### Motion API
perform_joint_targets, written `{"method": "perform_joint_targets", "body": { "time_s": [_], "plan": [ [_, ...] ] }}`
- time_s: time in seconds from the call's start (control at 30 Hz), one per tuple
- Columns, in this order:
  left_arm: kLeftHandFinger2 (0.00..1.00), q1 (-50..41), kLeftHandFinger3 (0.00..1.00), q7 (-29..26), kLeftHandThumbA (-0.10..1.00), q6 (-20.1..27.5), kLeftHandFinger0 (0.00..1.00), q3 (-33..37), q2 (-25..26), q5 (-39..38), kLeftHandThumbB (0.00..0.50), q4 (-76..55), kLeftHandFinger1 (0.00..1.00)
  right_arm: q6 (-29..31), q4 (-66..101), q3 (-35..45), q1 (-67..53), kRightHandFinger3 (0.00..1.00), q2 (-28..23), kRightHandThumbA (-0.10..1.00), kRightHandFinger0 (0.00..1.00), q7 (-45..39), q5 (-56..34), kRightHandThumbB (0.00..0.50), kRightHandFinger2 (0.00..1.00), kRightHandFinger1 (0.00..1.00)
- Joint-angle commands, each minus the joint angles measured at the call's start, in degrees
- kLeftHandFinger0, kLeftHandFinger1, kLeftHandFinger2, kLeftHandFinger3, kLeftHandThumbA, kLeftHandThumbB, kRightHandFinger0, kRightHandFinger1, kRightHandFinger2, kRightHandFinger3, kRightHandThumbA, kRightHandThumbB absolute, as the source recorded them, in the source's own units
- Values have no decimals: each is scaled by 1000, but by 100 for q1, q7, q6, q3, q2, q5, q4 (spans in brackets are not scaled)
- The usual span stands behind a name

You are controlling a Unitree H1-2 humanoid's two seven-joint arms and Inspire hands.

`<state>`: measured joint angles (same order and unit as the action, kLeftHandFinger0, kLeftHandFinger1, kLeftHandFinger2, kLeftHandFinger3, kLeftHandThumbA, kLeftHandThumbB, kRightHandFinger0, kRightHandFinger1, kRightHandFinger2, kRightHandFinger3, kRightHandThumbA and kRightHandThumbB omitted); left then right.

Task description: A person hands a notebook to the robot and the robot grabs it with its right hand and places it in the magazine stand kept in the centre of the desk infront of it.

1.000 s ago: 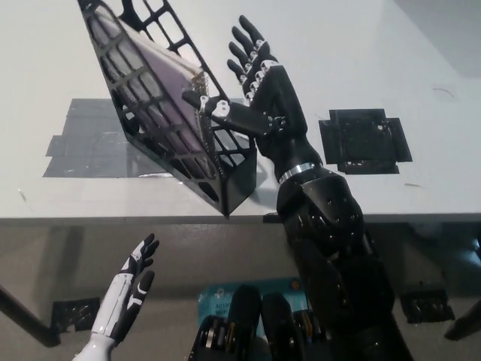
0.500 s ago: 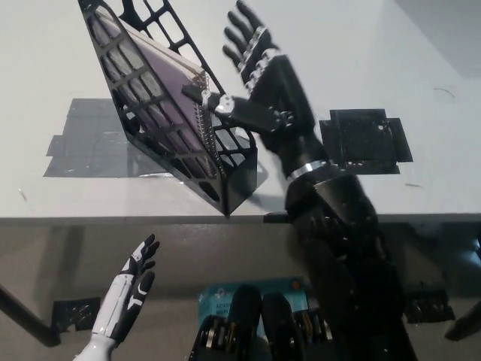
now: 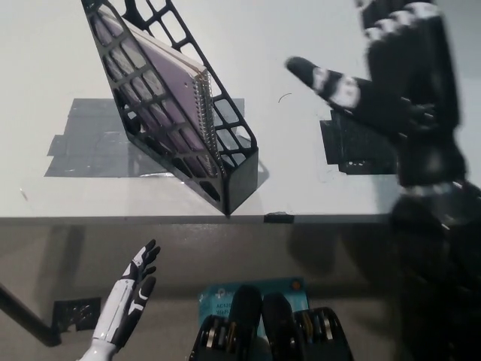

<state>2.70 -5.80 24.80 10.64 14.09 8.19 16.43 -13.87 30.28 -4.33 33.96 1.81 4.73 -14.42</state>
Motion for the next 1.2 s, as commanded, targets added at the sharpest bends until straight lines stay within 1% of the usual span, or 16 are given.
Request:
{"method": "perform_joint_targets", "body": {
  "time_s": [0.0,0.03,0.1,0.3,0.33,0.37,0.43,0.47,0.5,0.63,0.67,0.83,0.9,0.93,1.0,1.17],
  "plan": [
    [1000,-65,1000,-67,1000,213,947,12,52,10,500,-115,1000,-304,1455,124,-494,1000,-423,1000,1000,-228,-45,393,1000,1000],
    [1000,-63,1000,-65,1000,213,947,17,42,-13,500,-90,1000,-325,1707,114,-828,1000,-548,1000,1000,-256,-52,395,1000,1000],
    [1000,-58,1000,-44,1000,213,955,1,31,-21,500,-73,1000,-310,1799,79,-1086,1000,-633,1000,1000,-282,9,388,1000,1000],
    [1000,-82,1000,-72,1000,213,967,3,27,-36,500,-30,1000,155,1459,-130,-2286,1000,-821,1000,1000,-519,106,366,1000,1000],
    [1000,-78,1000,-68,1000,213,970,-2,19,-34,500,-13,1000,292,1280,-163,-2560,1000,-874,1000,1000,-601,97,344,1000,1000],
    [1000,-84,1000,-71,1000,213,970,-3,17,-29,500,-10,1000,342,1226,-179,-2639,1000,-892,1000,1000,-631,107,339,1000,1000],
    [1000,-69,1000,-108,1000,213,964,11,30,32,500,-9,1000,660,793,-286,-3030,1000,-1033,1000,1000,-847,220,265,1000,1000],
    [1000,-66,1000,-110,1000,213,964,14,26,37,500,-8,1000,718,709,-299,-3097,1000,-1061,1000,1000,-896,210,256,1000,1000],
    [1000,-72,1000,-114,1000,213,965,13,13,32,500,-12,1000,803,447,-366,-3290,1000,-1132,1000,1000,-993,266,235,1000,1000],
    [1000,-118,1000,-102,1000,213,965,0,23,28,500,-11,1000,1021,-92,-517,-3662,1000,-1203,1000,1000,-1095,473,215,1000,1000],
    [1000,-120,1000,-106,1000,213,972,4,31,41,500,-11,1000,1055,-200,-517,-3728,1000,-1195,1000,1000,-1107,438,227,1000,1000],
    [1000,-126,1000,-130,1000,213,972,9,21,46,500,34,1000,1272,-867,-492,-3964,1000,-1132,1000,1000,-1166,439,214,1000,1000],
    [1000,-124,1000,-128,1000,213,971,-4,11,33,500,47,1000,1253,-976,-500,-3958,1000,-1115,1000,1000,-1165,491,210,1000,1000],
    [1000,-119,1000,-121,1000,213,971,-13,11,9,500,57,1000,1239,-1123,-522,-3946,1000,-1097,1000,1000,-1170,551,193,1000,1000],
    [1000,-118,1000,-94,1000,213,970,-29,2,-42,500,70,1000,1224,-1324,-555,-3940,1000,-1097,1000,1000,-1215,575,179,1000,1000],
    [1000,-189,1000,-168,1000,213,970,-7,-36,-21,500,13,1000,1259,-1611,-650,-3911,1000,-1224,1000,1000,-1291,880,172,1000,1000]
  ]
}}
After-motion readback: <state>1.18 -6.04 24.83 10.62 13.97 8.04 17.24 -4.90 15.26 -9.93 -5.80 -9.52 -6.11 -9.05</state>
